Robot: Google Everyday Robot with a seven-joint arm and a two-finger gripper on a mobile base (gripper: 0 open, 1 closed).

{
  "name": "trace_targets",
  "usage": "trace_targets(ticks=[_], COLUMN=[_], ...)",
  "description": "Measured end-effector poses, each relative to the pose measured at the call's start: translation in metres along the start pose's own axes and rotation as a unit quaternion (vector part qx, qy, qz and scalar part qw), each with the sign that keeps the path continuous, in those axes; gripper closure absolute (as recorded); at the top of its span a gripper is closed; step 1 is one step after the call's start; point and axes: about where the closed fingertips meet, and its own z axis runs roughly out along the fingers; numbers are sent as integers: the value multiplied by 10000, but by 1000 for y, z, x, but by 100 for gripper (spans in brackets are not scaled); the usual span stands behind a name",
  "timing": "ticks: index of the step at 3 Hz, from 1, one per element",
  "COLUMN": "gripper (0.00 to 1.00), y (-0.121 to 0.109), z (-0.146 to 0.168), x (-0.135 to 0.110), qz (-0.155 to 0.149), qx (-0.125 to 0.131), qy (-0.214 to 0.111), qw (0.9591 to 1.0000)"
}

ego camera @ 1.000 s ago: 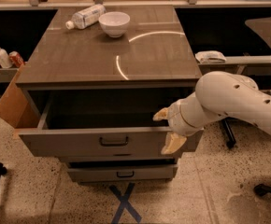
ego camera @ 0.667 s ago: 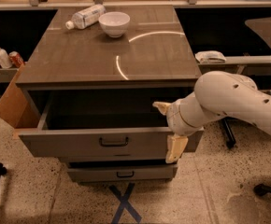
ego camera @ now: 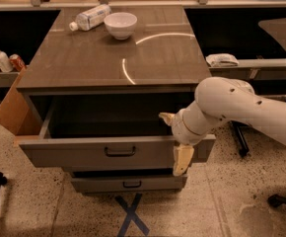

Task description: Open top drawer

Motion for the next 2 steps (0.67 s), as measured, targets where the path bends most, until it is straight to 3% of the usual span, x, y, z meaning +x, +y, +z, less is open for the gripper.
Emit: trace_targets(ticks=[1, 2], gripper=[0, 18], y=[3, 19], z=[11, 14], x=[1, -1], qz=[29, 72], qx=[-220, -460], qy=[-20, -11], qw=[9998, 9989])
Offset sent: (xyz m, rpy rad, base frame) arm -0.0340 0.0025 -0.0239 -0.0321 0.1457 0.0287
